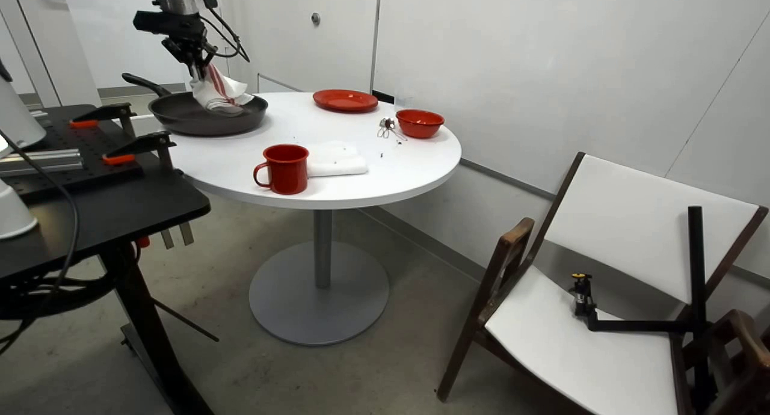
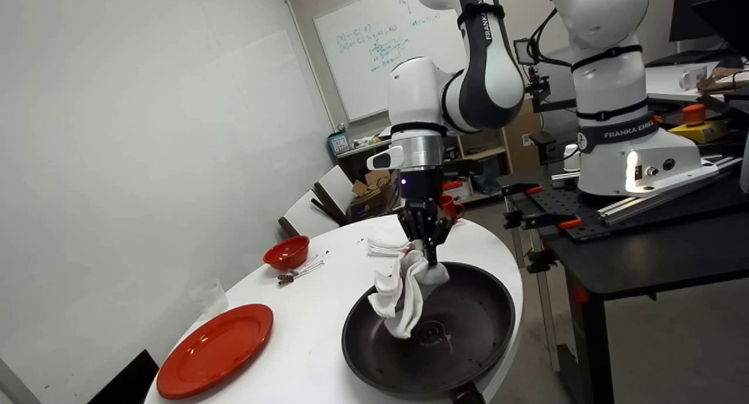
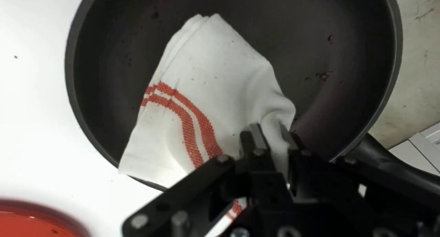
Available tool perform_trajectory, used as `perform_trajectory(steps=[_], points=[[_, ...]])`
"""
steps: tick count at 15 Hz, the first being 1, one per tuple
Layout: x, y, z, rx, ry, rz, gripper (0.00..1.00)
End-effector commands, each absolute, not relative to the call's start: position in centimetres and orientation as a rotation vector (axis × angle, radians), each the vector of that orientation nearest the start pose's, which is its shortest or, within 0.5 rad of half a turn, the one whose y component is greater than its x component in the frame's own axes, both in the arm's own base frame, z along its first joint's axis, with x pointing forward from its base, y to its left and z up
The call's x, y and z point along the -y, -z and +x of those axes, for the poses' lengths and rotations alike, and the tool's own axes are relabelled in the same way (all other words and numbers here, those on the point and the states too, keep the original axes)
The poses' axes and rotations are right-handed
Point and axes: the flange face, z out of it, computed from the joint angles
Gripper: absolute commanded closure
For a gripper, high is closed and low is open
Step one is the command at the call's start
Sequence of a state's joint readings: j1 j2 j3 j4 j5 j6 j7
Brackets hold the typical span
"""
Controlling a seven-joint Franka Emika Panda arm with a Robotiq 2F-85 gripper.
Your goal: Use the towel to wipe the pan
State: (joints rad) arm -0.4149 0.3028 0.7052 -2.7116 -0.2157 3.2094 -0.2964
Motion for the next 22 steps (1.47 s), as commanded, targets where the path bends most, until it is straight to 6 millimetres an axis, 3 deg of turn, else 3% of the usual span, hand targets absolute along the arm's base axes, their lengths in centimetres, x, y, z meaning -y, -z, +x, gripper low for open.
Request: perform_trajectory(steps=[1,14,22], points=[[-13.7,-19.5,38.5,0.947,0.423,-2.765,0.96],[-1.4,-20.9,40.5,0.442,0.472,-2.801,0.96],[4.9,-22.6,40.7,0.194,0.501,-2.784,0.96]])
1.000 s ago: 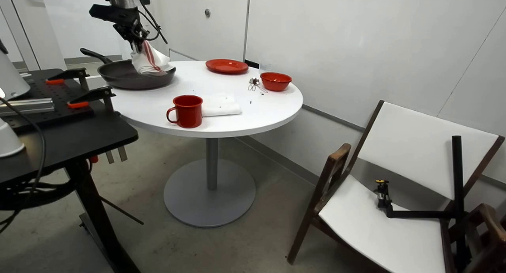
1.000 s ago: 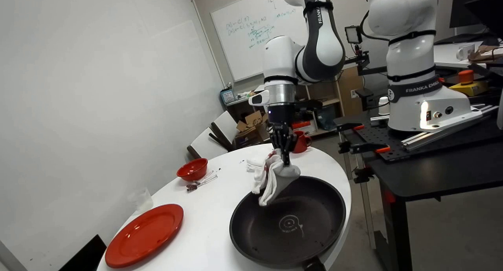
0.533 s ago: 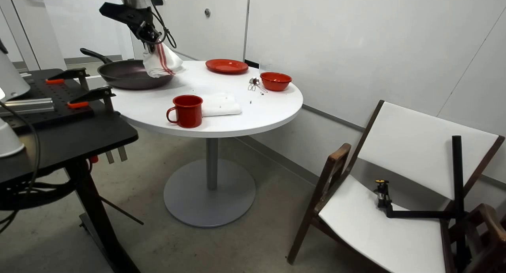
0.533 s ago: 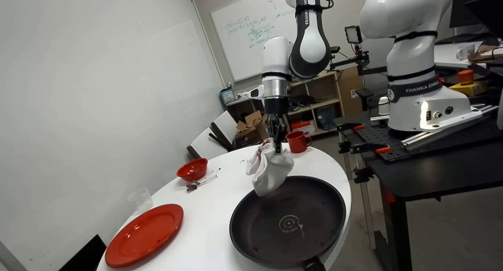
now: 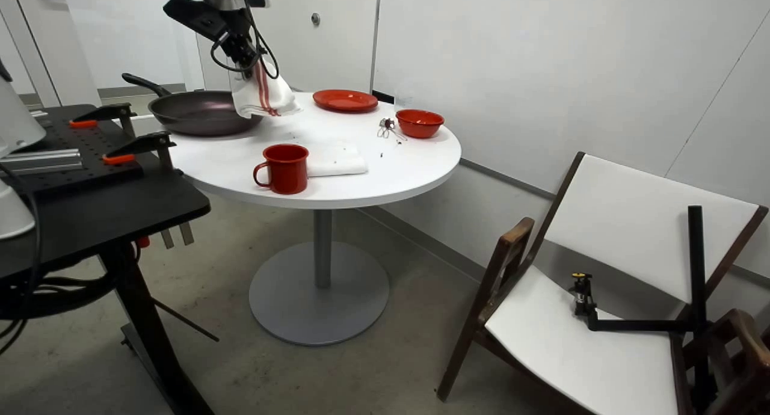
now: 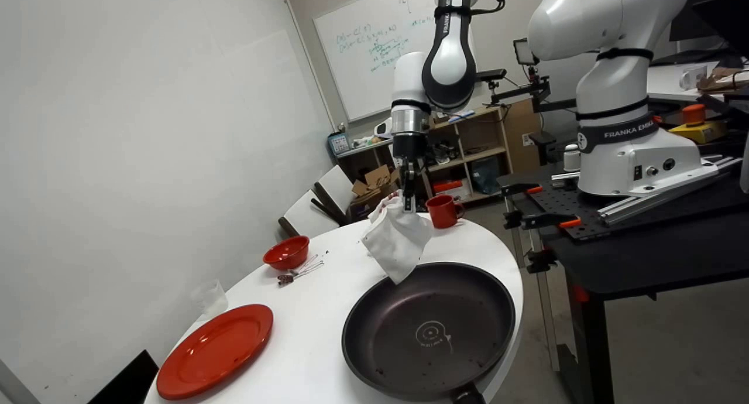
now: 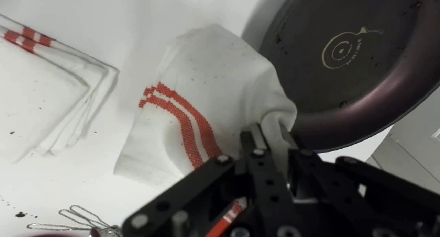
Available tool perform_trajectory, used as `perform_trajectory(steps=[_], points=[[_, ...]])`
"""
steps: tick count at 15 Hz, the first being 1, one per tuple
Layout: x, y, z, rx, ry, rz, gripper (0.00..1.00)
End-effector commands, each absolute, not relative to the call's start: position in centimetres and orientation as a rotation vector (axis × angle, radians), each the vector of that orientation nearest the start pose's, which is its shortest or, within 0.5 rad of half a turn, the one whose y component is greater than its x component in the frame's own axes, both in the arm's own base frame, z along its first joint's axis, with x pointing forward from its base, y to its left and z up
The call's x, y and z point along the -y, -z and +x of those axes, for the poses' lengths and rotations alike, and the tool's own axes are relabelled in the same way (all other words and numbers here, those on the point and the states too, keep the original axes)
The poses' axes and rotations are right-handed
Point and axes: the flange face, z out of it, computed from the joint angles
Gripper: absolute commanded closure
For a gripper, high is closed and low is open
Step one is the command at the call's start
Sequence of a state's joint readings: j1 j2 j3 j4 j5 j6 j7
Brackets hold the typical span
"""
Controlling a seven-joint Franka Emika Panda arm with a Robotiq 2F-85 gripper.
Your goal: Use the towel to wipe the pan
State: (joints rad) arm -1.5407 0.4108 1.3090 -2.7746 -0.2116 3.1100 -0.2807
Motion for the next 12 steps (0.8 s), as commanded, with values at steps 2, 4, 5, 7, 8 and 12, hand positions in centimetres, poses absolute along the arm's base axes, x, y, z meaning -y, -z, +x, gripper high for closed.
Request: perform_trajectory(steps=[2,4,5,7,8,12], points=[[6.5,-23.0,40.6,0.135,0.514,-2.779,0.96],[7.9,-23.5,40.4,0.084,0.527,-2.773,0.96],[8.6,-23.6,40.3,0.063,0.532,-2.769,0.96],[9.6,-23.9,40.3,0.025,0.536,-2.763,0.96],[10.1,-24.1,40.3,0.01,0.536,-2.761,0.96],[10.8,-25.1,41.3,-0.017,0.486,-2.761,0.96]])
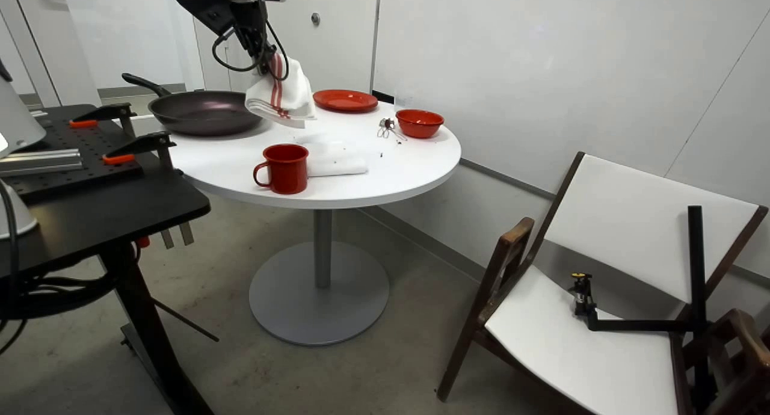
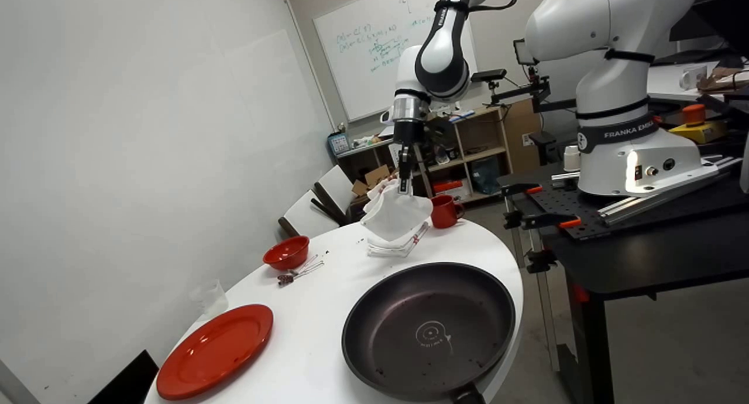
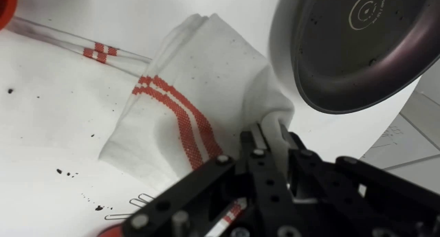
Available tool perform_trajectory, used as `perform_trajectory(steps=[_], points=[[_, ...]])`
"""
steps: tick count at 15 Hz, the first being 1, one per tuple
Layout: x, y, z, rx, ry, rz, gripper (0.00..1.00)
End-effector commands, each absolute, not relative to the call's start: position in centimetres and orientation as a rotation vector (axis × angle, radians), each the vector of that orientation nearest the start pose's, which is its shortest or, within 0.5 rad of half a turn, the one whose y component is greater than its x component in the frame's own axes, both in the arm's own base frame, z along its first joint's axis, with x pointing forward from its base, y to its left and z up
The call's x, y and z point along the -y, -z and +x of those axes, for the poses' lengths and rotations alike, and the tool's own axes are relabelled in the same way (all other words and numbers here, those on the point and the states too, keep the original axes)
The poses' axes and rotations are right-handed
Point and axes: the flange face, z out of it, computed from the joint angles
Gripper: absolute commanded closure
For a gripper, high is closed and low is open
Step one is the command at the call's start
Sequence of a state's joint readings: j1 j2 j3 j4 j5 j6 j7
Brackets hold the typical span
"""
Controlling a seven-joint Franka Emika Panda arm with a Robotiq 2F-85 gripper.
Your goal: Use the towel to wipe the pan
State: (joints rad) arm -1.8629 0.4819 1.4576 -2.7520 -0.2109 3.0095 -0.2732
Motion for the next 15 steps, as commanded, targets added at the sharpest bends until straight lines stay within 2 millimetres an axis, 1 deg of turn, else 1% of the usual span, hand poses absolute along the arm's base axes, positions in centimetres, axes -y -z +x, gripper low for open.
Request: perform_trajectory(steps=[1,5,9,12,13,15], points=[[10.9,-25.4,41.8,-0.023,0.462,-2.762,0.96],[11.1,-26.9,44.0,-0.026,0.346,-2.747,0.96],[11.4,-27.7,45.7,-0.024,0.246,-2.727,0.96],[11.1,-28.0,46.4,-0.016,0.207,-2.717,0.96],[11.2,-27.5,45.7,-0.013,0.243,-2.723,0.88],[10.9,-27.7,46.1,-0.009,0.234,-2.719,0.88]])
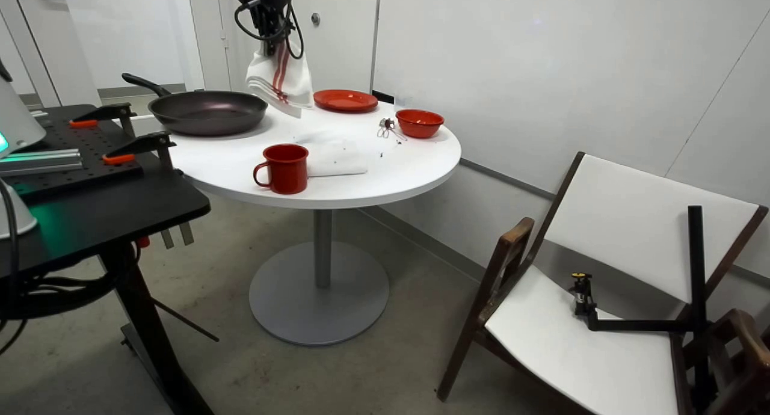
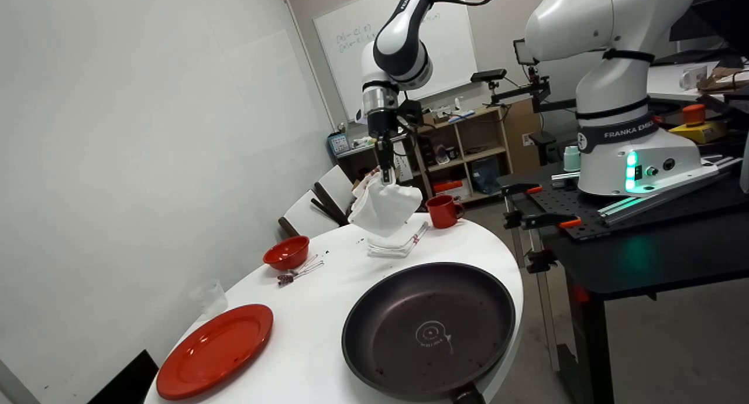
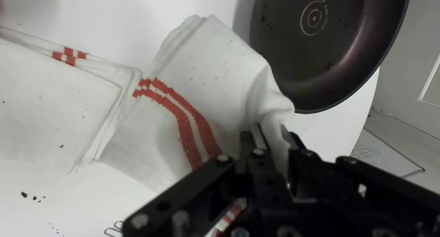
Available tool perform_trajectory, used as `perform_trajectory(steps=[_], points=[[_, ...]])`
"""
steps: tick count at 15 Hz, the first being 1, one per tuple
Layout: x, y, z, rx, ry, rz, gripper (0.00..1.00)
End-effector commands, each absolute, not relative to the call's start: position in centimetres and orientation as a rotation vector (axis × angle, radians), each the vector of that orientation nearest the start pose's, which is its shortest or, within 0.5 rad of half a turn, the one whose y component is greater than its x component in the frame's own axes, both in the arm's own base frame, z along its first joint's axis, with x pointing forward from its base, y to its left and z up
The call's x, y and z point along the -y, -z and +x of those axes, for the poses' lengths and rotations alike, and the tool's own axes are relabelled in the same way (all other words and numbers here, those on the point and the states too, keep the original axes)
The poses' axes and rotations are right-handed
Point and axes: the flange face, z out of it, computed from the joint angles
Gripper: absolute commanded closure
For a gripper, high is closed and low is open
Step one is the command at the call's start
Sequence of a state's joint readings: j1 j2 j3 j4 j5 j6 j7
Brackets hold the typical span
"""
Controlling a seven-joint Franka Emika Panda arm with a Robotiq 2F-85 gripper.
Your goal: Use the towel to wipe the pan
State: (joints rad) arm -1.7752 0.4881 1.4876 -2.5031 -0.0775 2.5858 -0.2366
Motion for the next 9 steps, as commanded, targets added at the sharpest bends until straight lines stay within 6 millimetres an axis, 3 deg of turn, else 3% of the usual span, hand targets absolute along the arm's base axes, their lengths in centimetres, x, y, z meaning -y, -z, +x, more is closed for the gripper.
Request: perform_trajectory(steps=[1,5,6,9], points=[[10.9,-27.7,46.2,-0.008,0.234,-2.718,0.88],[11.0,-27.7,46.1,-0.011,0.232,-2.718,0.88],[11.0,-27.6,46.1,-0.012,0.232,-2.718,0.96],[12.0,-27.9,47.4,-0.103,0.192,-2.723,0.96]])
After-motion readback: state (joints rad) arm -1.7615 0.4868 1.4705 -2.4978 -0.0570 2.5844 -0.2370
